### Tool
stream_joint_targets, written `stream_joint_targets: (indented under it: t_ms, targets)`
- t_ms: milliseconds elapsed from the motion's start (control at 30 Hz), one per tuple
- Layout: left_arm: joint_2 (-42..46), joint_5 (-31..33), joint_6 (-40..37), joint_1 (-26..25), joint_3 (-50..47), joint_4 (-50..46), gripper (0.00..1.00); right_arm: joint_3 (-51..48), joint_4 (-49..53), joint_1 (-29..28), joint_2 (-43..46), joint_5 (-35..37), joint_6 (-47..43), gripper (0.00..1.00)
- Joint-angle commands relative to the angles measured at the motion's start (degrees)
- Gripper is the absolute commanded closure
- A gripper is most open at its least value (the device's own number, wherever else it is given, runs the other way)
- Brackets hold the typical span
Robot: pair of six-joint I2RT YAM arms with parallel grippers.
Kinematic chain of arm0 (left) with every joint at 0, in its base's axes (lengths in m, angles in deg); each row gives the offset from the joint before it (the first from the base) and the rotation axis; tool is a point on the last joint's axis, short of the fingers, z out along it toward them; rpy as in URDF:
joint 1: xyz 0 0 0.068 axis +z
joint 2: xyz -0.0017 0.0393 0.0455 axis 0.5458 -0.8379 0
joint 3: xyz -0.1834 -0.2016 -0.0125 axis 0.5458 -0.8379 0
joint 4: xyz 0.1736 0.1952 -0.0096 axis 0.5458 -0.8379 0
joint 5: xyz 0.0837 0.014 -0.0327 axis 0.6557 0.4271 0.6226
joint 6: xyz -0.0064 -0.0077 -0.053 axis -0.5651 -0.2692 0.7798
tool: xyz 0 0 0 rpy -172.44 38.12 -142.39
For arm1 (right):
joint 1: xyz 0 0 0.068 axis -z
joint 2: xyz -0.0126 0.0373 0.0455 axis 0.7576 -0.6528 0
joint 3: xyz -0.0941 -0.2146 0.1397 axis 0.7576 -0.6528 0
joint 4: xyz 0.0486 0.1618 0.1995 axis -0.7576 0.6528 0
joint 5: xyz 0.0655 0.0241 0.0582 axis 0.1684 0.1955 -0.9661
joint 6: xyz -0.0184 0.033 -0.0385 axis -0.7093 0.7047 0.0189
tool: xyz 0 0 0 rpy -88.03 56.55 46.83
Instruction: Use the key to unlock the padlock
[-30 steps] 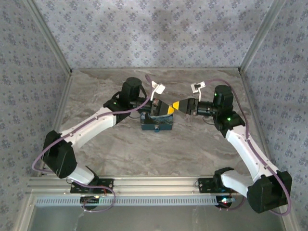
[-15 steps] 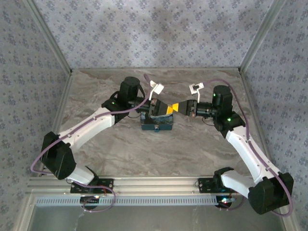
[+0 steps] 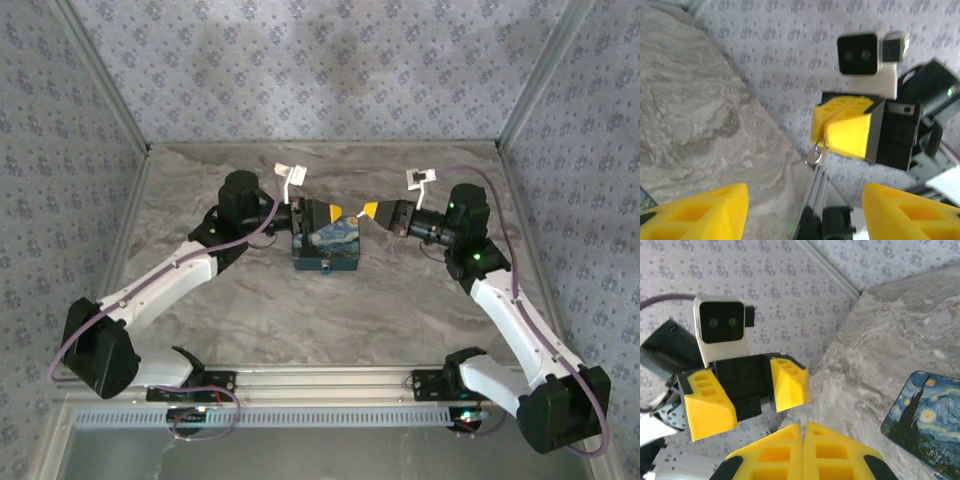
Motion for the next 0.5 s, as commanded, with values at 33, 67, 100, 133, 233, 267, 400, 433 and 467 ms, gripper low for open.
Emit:
stream_joint_targets:
  t_ms: [33, 67, 100, 133, 233, 267, 400, 433, 467]
  targets:
    - [-0.02, 7.96, 8.69, -0.18, -4.13, 15.65, 0.38, -2.13, -11.78, -0.62, 0.98, 7.53, 6.77, 1.0]
    - [-0.56, 9.09, 9.89, -0.53, -4.66, 18.24, 0.39, -2.74, -13.81, -0.94, 0.91, 8.88, 7.76, 1.0]
    - [-1.26, 9.97, 10.75, -1.04, -4.84, 20.37, 0.4, -3.39, -15.78, -1.21, 0.84, 10.25, 8.82, 1.0]
    - [-1.97, 10.42, 11.19, -1.56, -4.74, 21.72, 0.41, -3.83, -17.22, -1.52, 0.89, 11.43, 9.64, 1.0]
    - [-4.16, 11.49, 11.85, -3.47, -3.37, 24.88, 0.43, -4.42, -20.08, -3.1, 0.31, 14.01, 10.89, 1.0]
    - [-5.04, 11.71, 11.96, -4.13, -2.67, 25.51, 0.43, -4.26, -20.18, -3.59, -0.04, 14.45, 10.77, 1.0]
    - [-7.43, 12.06, 13.57, -5.12, -1.61, 29.2, 0.43, -5.03, -21.15, -5.0, -0.52, 16.69, 11.08, 1.0]
    - [-7.71, 12.15, 13.88, -5.14, -1.52, 29.97, 0.44, -5.34, -21.47, -5.04, -0.45, 17.0, 11.14, 1.0]
    - [-7.97, 12.25, 14.15, -5.28, -1.41, 30.52, 0.46, -5.59, -21.5, -5.09, -0.43, 17.31, 11.25, 1.0]
